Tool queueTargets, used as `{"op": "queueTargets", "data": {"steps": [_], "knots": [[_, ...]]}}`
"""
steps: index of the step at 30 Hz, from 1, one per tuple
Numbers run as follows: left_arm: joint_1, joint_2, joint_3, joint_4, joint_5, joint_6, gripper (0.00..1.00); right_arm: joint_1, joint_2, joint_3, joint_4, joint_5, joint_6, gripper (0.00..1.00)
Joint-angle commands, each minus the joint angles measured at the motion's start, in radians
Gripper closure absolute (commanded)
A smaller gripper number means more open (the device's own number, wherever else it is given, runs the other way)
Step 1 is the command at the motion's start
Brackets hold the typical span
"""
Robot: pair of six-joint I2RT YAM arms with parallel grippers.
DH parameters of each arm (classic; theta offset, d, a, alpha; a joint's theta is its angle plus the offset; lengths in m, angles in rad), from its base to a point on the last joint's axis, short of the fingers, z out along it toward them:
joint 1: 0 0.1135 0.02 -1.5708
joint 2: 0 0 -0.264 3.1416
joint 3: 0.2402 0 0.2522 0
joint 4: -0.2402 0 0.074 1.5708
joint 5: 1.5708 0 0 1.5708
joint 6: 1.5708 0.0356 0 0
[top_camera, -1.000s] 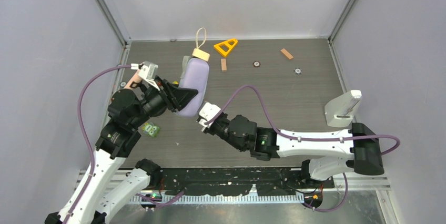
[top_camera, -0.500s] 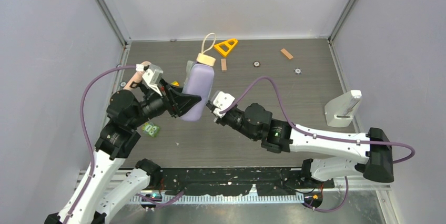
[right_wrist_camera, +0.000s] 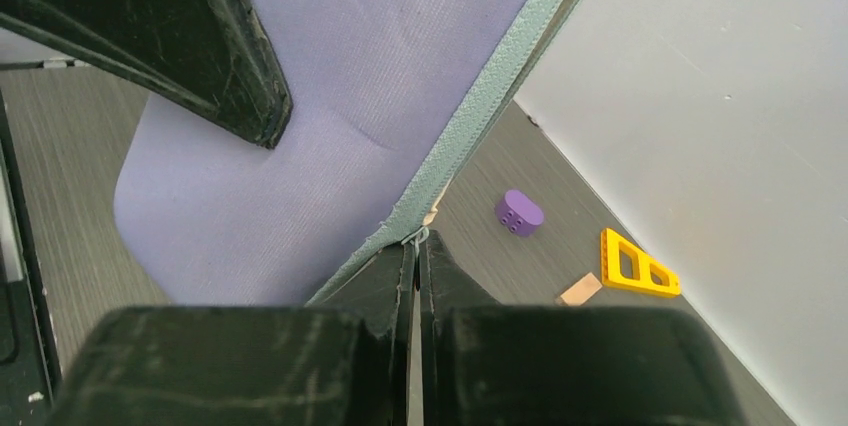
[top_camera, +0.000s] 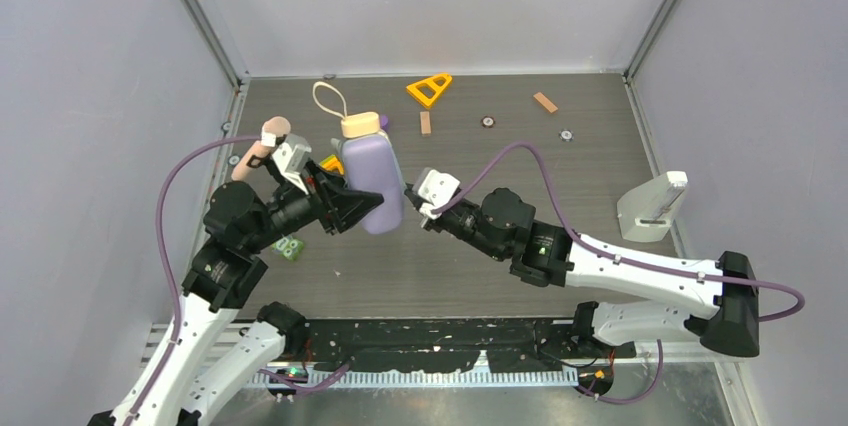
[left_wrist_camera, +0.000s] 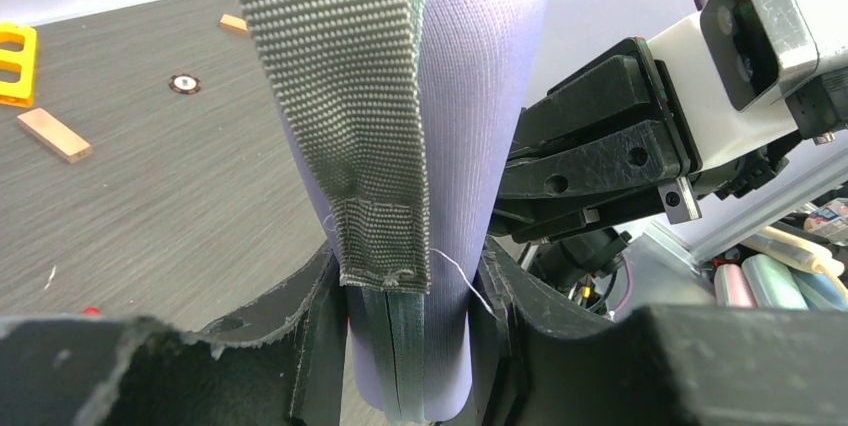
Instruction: Put away the umbrella
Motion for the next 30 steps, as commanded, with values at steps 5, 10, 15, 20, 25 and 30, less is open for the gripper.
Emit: {"op": "queueTargets", "data": {"steps": [5, 10, 15, 20, 25, 30], "knots": [[0.005, -0.083, -0.043, 0.165, -0.004, -0.087, 1.0, -0.023, -0.114, -0.048, 0.01, -0.066, -0.071, 0.94], [0.005, -0.096, -0.049, 0.228, -0.01, -0.145, 1.0, 0.072, -0.125, -0.099, -0.016, -0.015, -0.146, 0.94], [0.005, -0.098, -0.038, 0.228, 0.007, -0.16, 1.0, 0.107, -0.12, -0.114, -0.031, 0.033, -0.164, 0.94], [0.007, -0.101, -0.018, 0.179, 0.021, -0.144, 1.0, 0.114, -0.127, -0.114, -0.02, 0.086, -0.15, 0.94], [0.007, -0.11, -0.013, 0.082, 0.074, -0.083, 1.0, 0.114, -0.131, -0.059, 0.002, 0.204, -0.132, 0.94], [0.007, -0.102, -0.038, 0.013, 0.183, -0.054, 1.0, 0.114, -0.12, -0.01, 0.105, 0.246, -0.137, 0.94]]}}
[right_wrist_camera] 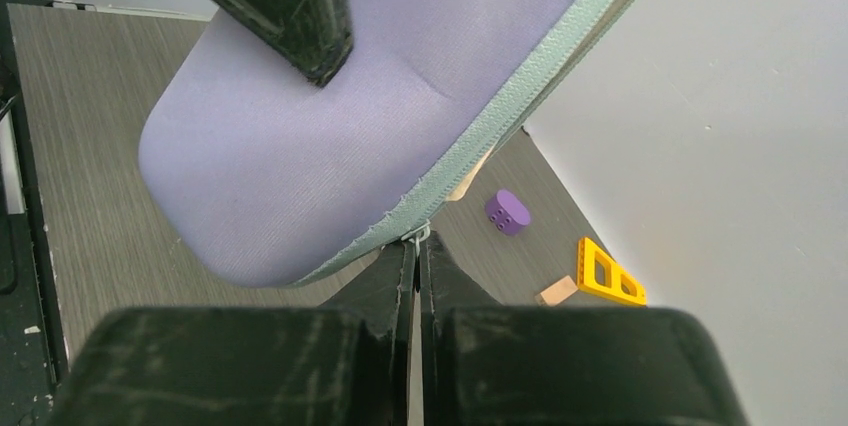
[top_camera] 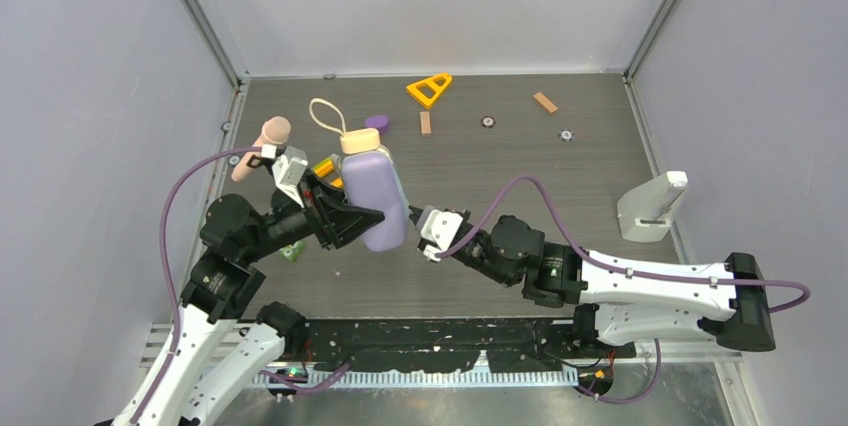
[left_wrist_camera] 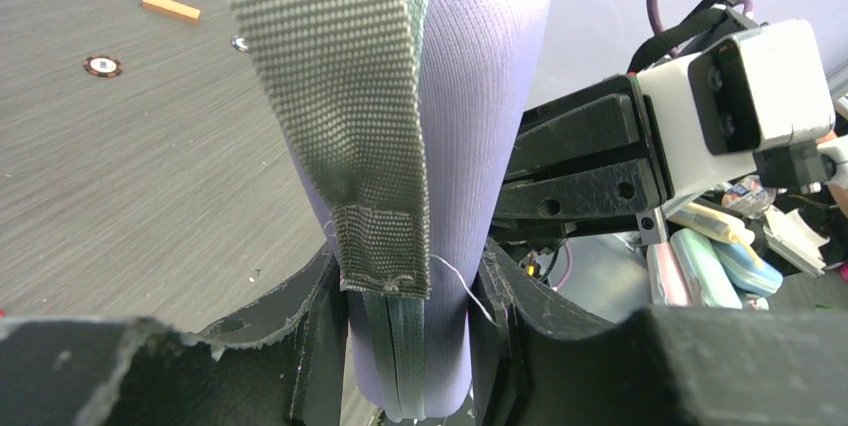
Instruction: Put away the umbrella
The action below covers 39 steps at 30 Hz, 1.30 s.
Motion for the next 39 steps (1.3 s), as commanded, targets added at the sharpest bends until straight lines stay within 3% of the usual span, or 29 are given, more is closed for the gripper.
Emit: {"op": "queueTargets", "data": {"steps": [1, 11, 28, 34, 39], "knots": [[0.015, -0.027, 0.021, -0.019, 0.119, 0.054, 1.0, -0.019, -0.018, 0.095, 0.13, 0.173, -0.019, 0.94], [0.013, -0.052, -0.042, -0.142, 0.188, 0.181, 1.0, -0.039, 0.064, 0.248, 0.122, 0.131, -0.099, 0.94], [0.007, 0.013, -0.041, -0.19, 0.283, 0.318, 1.0, -0.047, 0.021, 0.283, 0.046, -0.048, -0.113, 0.94], [-0.017, 0.054, -0.033, -0.277, 0.233, 0.395, 1.0, -0.046, 0.022, 0.307, 0.078, 0.026, -0.133, 0.94], [-0.024, 0.068, -0.061, -0.239, 0.218, 0.356, 1.0, -0.047, 0.005, 0.297, 0.145, 0.052, -0.132, 0.94]]}}
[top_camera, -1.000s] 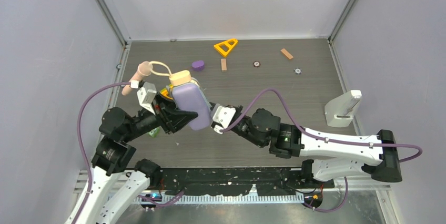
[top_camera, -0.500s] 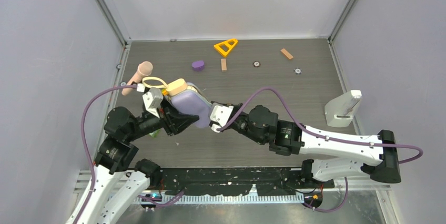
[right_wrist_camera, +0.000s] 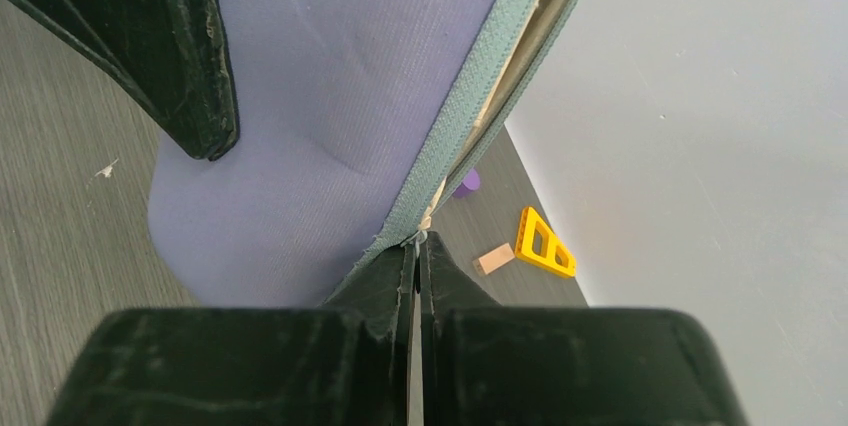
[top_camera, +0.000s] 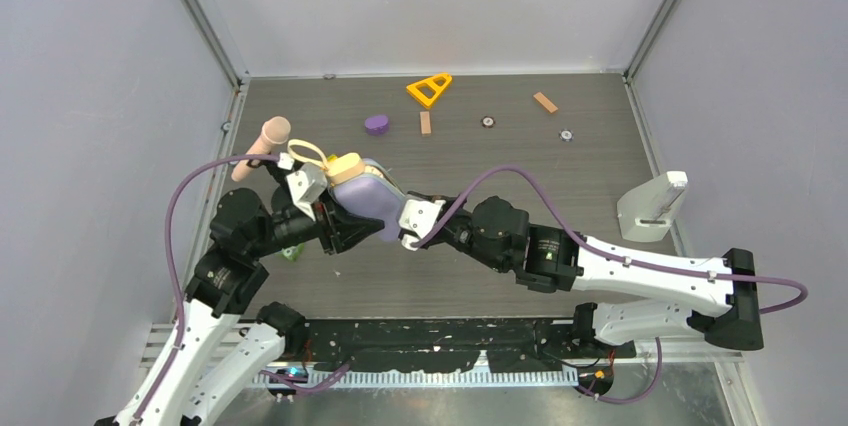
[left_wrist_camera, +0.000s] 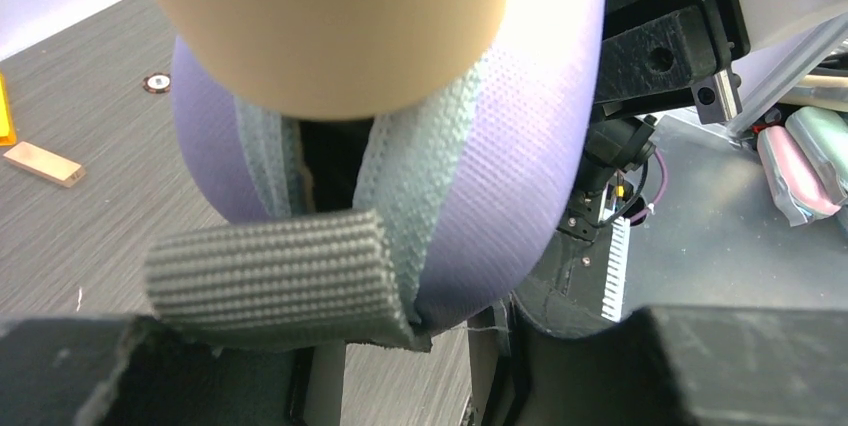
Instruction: Put away the umbrella
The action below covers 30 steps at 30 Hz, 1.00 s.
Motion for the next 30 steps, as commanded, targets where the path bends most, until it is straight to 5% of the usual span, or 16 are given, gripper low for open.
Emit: {"op": "queueTargets", "data": {"steps": [1, 14, 19, 21, 22, 26, 28, 30], "knots": [[-0.034, 0.034, -0.049, -0.143, 0.107, -0.014, 1.0, -0.007, -0.079, 0.108, 0.39, 0.047, -0.009, 0.94], [-0.088, 0.078, -0.052, -0.072, 0.089, -0.009, 1.0, -0.007, -0.09, 0.12, 0.303, -0.194, -0.014, 0.94], [-0.089, 0.006, -0.083, 0.017, 0.104, -0.017, 1.0, -0.023, -0.081, 0.105, 0.207, -0.122, 0.056, 0.92], [-0.089, -0.034, -0.109, 0.07, 0.105, -0.036, 1.0, -0.054, -0.099, 0.081, 0.148, -0.133, 0.12, 0.77], [-0.089, -0.056, -0.124, 0.1, 0.103, -0.051, 1.0, -0.069, -0.119, 0.059, 0.129, -0.174, 0.142, 0.6], [-0.089, -0.12, -0.168, 0.138, 0.078, -0.055, 1.0, -0.14, -0.19, 0.01, 0.01, -0.333, 0.262, 0.18], [-0.089, -0.133, -0.175, 0.143, 0.074, -0.05, 1.0, -0.169, -0.216, 0.004, -0.04, -0.426, 0.307, 0.04], [-0.089, -0.139, -0.179, 0.147, 0.067, -0.048, 1.0, -0.196, -0.227, 0.015, -0.075, -0.518, 0.359, 0.03]]}}
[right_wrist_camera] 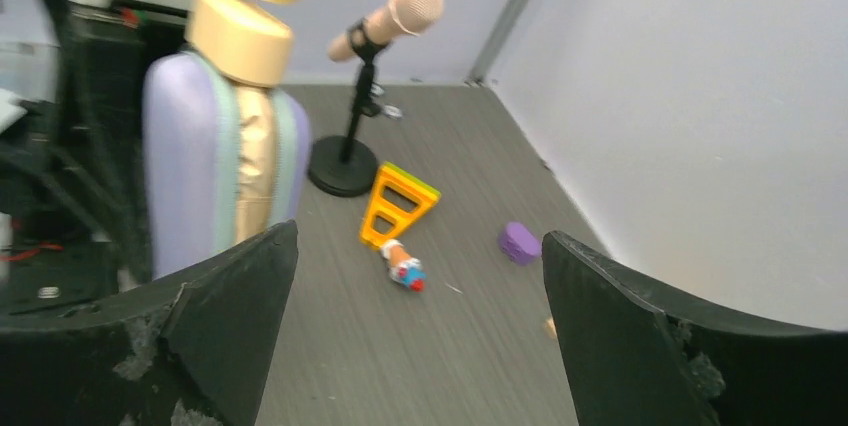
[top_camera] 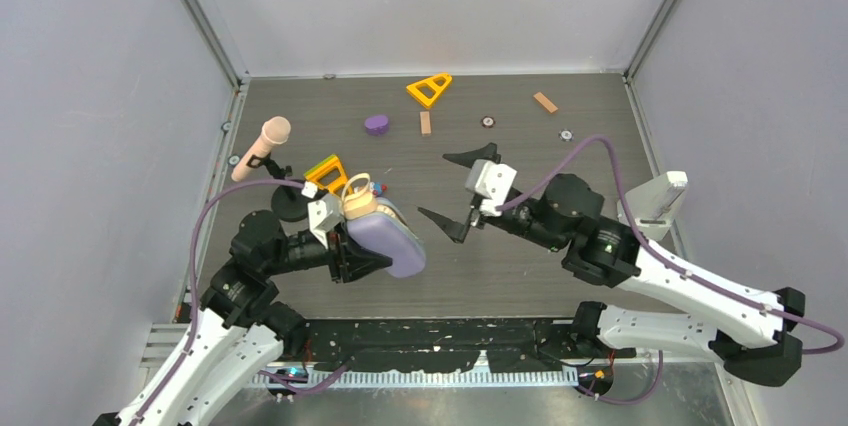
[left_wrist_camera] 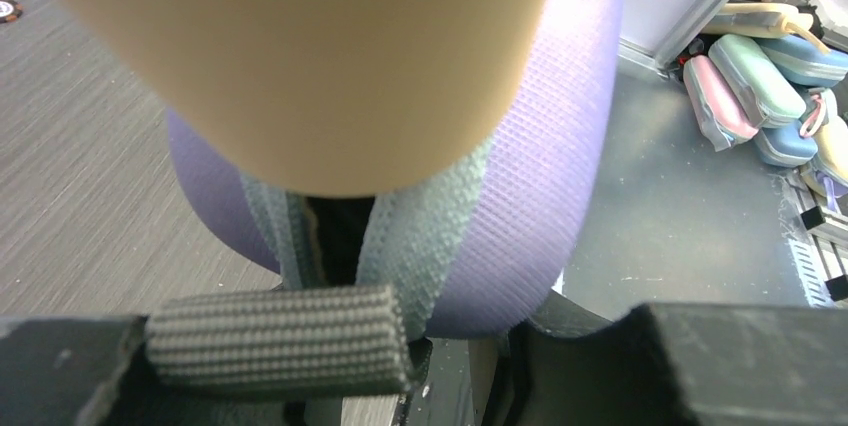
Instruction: Put away the umbrella
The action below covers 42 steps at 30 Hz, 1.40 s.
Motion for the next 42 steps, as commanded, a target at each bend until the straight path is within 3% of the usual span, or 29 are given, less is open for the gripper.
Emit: {"op": "queueTargets", "data": {"steps": [1, 12, 23, 25, 27, 28, 29, 30, 32, 33, 34, 35, 42], "knots": [[0.0, -0.03, 0.02, 0.107, 0.016, -0.006, 1.0, -0.052, -0.045, 0.018, -0.041, -0.285, 0.184, 0.04], [0.0, -0.012, 0.026, 0.11, 0.015, 0.028, 1.0, -0.061, 0.063, 0.031, 0.111, -0.479, 0.418, 0.05], [0.0, -0.022, 0.017, 0.11, 0.039, 0.052, 1.0, -0.059, 0.188, 0.081, 0.197, -0.419, 0.465, 0.01], [0.001, -0.022, 0.015, 0.11, 0.044, 0.052, 1.0, -0.059, 0.206, 0.095, 0.194, -0.438, 0.464, 0.07], [0.0, -0.019, 0.014, 0.111, 0.051, 0.053, 1.0, -0.059, 0.218, 0.106, 0.194, -0.465, 0.47, 0.24], [0.0, -0.017, 0.014, 0.111, 0.053, 0.053, 1.0, -0.059, 0.223, 0.109, 0.195, -0.482, 0.472, 0.43], [0.001, -0.016, 0.014, 0.11, 0.053, 0.055, 1.0, -0.059, 0.225, 0.112, 0.195, -0.491, 0.475, 0.54], [0.0, -0.014, 0.014, 0.108, 0.049, 0.049, 0.9, -0.059, 0.224, 0.112, 0.196, -0.493, 0.477, 0.75], [0.001, -0.015, 0.009, 0.119, 0.03, 0.025, 0.52, -0.059, 0.212, 0.102, 0.205, -0.49, 0.486, 0.91], [0.001, -0.02, 0.001, 0.131, 0.021, 0.009, 0.34, -0.059, 0.207, 0.094, 0.224, -0.487, 0.495, 0.93], [0.0, -0.025, -0.011, 0.162, 0.014, -0.025, 0.06, -0.059, 0.193, 0.076, 0.251, -0.486, 0.5, 0.94], [0.0, -0.034, -0.028, 0.221, 0.004, -0.062, 0.01, -0.059, 0.185, 0.065, 0.269, -0.485, 0.515, 0.94], [0.0, -0.018, -0.162, 0.654, -0.055, -0.33, 0.0, -0.057, 0.15, -0.026, 0.469, -0.497, 0.587, 0.94]]}}
